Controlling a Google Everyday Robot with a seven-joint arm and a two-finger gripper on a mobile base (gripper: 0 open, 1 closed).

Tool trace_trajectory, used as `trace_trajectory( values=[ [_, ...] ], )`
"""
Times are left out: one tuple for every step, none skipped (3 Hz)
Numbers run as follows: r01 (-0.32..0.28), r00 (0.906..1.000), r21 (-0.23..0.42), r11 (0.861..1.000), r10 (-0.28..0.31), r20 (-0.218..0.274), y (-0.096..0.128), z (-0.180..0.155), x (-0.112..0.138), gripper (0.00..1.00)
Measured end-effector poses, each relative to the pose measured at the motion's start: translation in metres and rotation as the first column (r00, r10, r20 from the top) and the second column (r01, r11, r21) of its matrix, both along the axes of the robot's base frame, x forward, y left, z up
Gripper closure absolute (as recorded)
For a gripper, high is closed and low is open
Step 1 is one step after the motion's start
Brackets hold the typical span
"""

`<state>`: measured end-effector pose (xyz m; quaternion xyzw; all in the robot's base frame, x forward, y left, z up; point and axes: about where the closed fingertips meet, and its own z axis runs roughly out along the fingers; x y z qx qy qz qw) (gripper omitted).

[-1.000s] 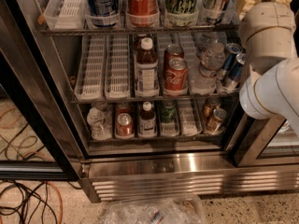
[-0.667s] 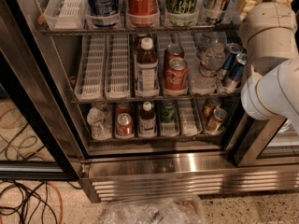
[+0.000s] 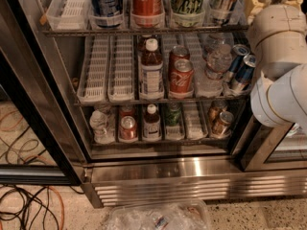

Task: Pick 7up can from top shelf of fridge

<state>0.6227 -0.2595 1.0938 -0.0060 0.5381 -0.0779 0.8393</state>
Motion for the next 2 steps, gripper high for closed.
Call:
trace_trajectory(
  values=[
    [-0.006, 1.0000, -0.011, 1.000, 0.006, 0.000, 0.0010, -0.0006, -0.0037, 1.00],
    [-0.009, 1.0000, -0.021, 1.000, 0.009, -0.001, 0.0016, -0.0014, -0.0074, 1.00]
  ],
)
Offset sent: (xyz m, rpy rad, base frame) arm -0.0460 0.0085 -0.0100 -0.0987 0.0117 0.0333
